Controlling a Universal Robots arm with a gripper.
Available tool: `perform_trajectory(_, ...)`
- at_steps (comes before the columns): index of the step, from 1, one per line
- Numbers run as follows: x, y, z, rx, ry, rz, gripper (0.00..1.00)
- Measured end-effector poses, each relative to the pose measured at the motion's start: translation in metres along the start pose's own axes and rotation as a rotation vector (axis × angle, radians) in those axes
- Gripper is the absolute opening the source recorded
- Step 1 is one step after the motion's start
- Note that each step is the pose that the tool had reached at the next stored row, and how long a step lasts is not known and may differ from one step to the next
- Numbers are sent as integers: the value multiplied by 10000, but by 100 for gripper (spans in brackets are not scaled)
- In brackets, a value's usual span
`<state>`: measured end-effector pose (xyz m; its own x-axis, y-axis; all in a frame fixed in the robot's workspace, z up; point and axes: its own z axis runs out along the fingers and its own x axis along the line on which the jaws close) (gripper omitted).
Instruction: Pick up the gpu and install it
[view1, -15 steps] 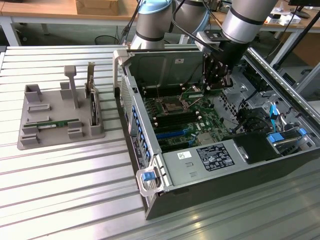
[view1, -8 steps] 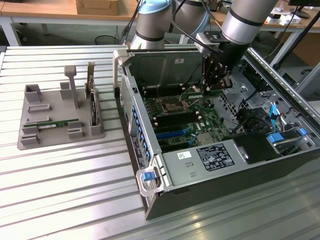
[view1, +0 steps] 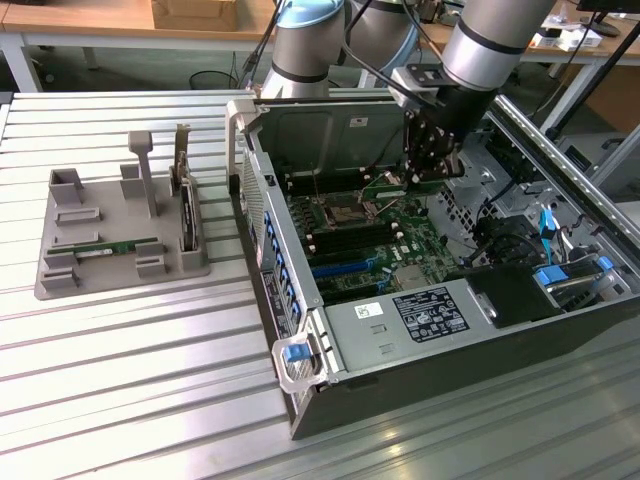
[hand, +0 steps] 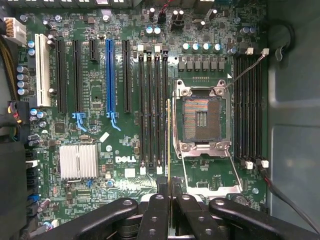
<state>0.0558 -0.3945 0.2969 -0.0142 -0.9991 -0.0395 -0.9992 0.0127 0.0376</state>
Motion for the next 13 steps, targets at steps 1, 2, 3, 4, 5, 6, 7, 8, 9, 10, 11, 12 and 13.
perform_trajectory(1,0,0,2,0,0,0,12)
perform_trajectory(2,0,0,7,0,0,0,12)
perform_trajectory(3,0,-1,12,0,0,0,12)
perform_trajectory(4,1,-1,18,0,0,0,12)
perform_trajectory(5,1,-1,23,0,0,0,12)
perform_trajectory(6,1,-1,28,0,0,0,12)
perform_trajectory(7,1,-1,34,0,0,0,12)
perform_trajectory(8,1,-2,40,0,0,0,12)
perform_trajectory(9,2,-2,43,0,0,0,12)
perform_trajectory(10,2,-2,46,0,0,0,12)
perform_trajectory(11,2,-2,49,0,0,0,12)
perform_trajectory(12,2,-2,51,0,1,0,12)
perform_trajectory(13,2,-2,56,0,0,0,12)
